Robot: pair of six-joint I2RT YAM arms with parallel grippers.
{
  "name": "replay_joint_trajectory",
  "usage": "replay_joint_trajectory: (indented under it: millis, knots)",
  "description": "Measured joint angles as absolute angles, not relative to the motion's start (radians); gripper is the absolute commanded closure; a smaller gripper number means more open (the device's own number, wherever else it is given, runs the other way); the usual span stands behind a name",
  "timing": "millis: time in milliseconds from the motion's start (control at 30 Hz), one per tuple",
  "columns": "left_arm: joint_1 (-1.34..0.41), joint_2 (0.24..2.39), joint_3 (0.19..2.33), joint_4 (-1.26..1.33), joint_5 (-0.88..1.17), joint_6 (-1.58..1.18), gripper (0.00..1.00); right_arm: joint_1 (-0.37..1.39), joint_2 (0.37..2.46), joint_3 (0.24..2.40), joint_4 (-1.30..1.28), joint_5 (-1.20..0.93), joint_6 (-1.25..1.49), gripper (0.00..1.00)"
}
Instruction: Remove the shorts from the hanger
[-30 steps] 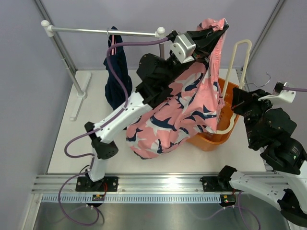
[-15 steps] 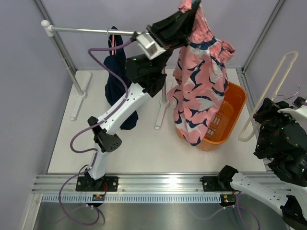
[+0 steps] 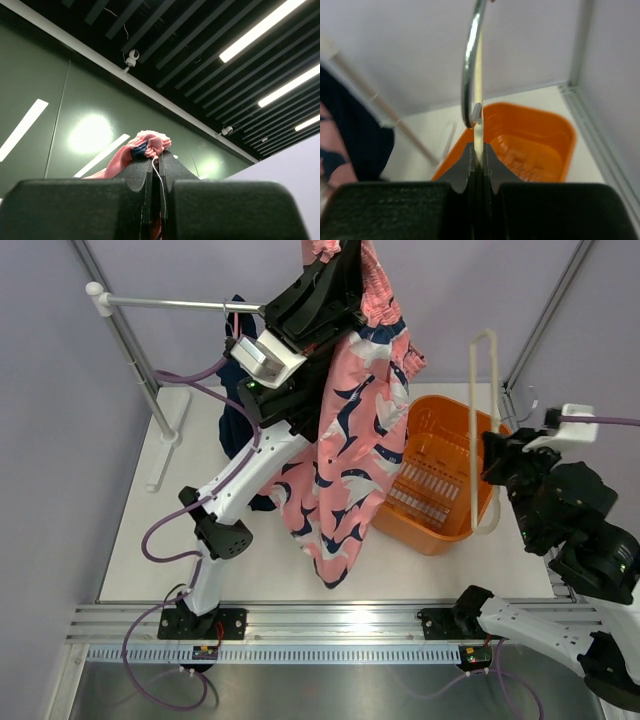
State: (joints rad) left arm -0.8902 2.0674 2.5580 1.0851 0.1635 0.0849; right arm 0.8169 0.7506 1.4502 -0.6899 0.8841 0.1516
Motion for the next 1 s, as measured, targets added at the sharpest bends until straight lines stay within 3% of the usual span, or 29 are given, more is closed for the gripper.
replay_joint_trajectory:
  millis: [200,400,533,767,1000]
  knots:
    - [-0.889,2.09,2.558,1.069,0.162,0.126,1.0,0.817,0.772,1.43,-0.848,0.52,0.241,1.0]
    - [-0.87,2.09,2.556,1.064,0.152,0.139,1.0,0.817,0.627,1.498,-0.979,0.297,0.3,1.0]
    - [-0.854,2.09,2.536,1.066,0.127,0.142,1.0,0.817,0.525,1.571,-0.993,0.294,0.324,1.0]
    - [-0.826,2.133,2.54,1.049,0.068,0.145,1.0,0.817,0.457,1.503,-0.985,0.276,0.334,1.0]
    - [-0.793,2.176,2.539,1.037,0.004,0.123,1.0,0.817,0.513,1.521,-1.079,0.483,0.392,1.0]
